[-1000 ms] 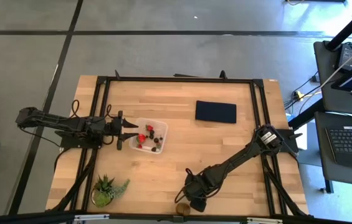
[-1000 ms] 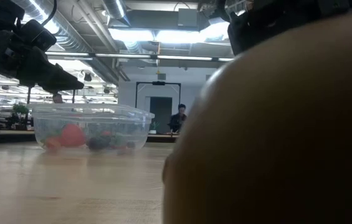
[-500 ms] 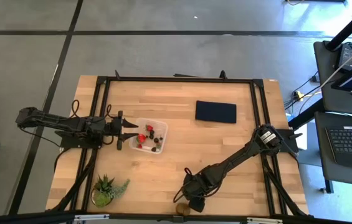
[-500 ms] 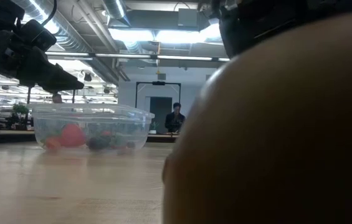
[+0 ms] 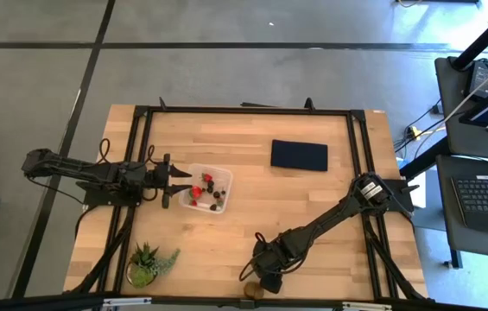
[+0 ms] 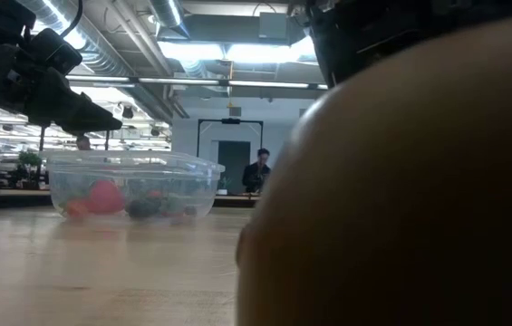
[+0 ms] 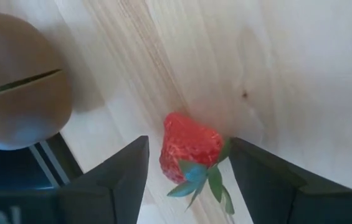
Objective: Pick and placing Produce into tupperware
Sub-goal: Put the strawberry into the transparent bin
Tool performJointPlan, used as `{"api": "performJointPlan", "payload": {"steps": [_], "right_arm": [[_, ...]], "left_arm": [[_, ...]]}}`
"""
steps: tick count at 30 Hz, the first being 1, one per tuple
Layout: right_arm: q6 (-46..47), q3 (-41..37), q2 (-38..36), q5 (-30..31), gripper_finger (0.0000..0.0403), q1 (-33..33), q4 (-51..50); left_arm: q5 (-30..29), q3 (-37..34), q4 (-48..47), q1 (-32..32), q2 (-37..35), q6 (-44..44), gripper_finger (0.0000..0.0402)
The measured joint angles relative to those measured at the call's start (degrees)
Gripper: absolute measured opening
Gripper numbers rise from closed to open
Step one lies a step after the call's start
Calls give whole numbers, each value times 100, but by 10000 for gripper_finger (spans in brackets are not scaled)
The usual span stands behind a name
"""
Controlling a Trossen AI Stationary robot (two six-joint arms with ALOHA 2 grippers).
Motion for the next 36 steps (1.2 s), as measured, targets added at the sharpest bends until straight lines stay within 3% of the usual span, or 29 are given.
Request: {"api": "performJointPlan", "payload": {"steps": [14, 29, 36], "right_arm": [[-443, -21, -1, 140, 222, 28, 38], [-462, -76, 33, 143, 159, 55, -20], [-458, -80, 59, 122, 169, 61, -17]], "left_arm": [[1, 0, 0, 0, -1, 1, 162], [-1, 1, 1, 1, -1, 1, 163], [1, 1, 1, -1, -1, 1, 164]]}}
